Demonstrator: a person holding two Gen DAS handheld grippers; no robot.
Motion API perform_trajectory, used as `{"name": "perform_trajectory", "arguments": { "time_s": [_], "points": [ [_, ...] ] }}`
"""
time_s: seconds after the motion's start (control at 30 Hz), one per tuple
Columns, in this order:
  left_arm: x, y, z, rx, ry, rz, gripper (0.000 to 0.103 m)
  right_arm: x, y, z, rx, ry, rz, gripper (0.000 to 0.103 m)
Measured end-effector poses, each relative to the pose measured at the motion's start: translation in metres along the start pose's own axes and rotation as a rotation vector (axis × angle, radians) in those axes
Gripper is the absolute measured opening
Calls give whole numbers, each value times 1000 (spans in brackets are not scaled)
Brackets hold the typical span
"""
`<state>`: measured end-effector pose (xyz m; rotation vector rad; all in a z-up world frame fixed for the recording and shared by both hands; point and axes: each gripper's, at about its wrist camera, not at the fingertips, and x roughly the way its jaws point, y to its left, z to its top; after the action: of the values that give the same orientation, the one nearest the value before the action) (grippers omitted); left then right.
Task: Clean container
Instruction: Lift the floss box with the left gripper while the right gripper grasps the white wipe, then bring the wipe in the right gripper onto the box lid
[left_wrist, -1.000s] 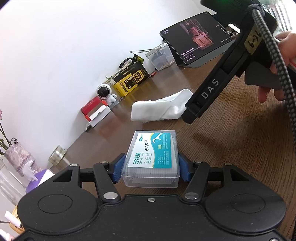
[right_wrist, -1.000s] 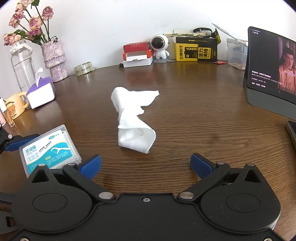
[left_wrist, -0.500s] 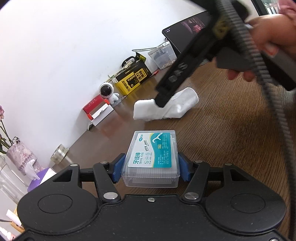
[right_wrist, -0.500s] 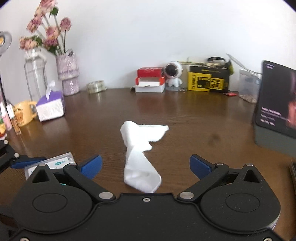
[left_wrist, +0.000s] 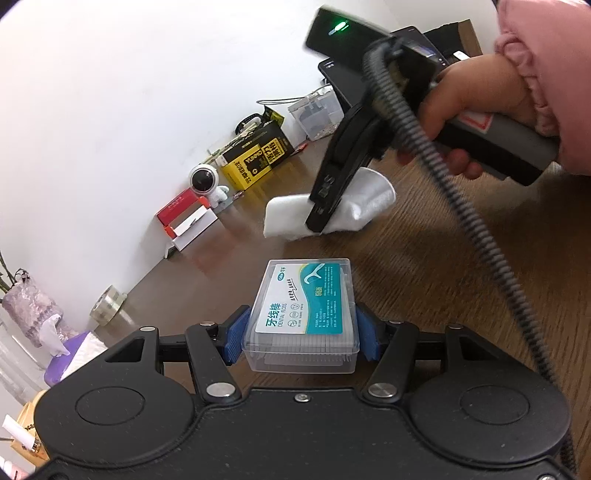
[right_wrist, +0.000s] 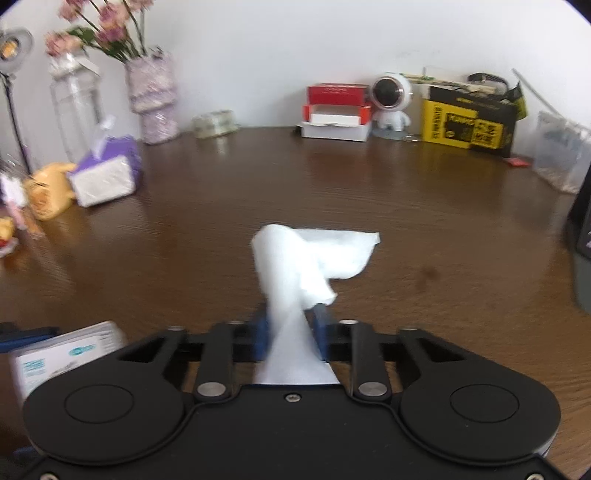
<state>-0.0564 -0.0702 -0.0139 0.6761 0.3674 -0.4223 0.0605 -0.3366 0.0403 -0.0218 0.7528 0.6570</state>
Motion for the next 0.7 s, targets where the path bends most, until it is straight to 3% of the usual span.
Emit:
{"name": "perform_trajectory", "arguments": {
  "time_s": [0.1,0.2,0.33,0.5,0.7],
  "points": [
    [-2,-3,0,15,-9,-6,59,-24,2,-13,-13,-58,7,8],
    [-3,-8,0,37,-17,2,59,-56,4,-31,-16,-158,96,8],
    [-4,-14,1,65,-39,-16,59,-85,17,-51,-43,-213,194,9],
    [-2,-17,1,87,-48,-12,59,-95,47,-59,-155,-165,384,9],
    [2,-13,2,84,-46,-15,59,-81,72,-47,-285,-127,442,8]
  ]
}}
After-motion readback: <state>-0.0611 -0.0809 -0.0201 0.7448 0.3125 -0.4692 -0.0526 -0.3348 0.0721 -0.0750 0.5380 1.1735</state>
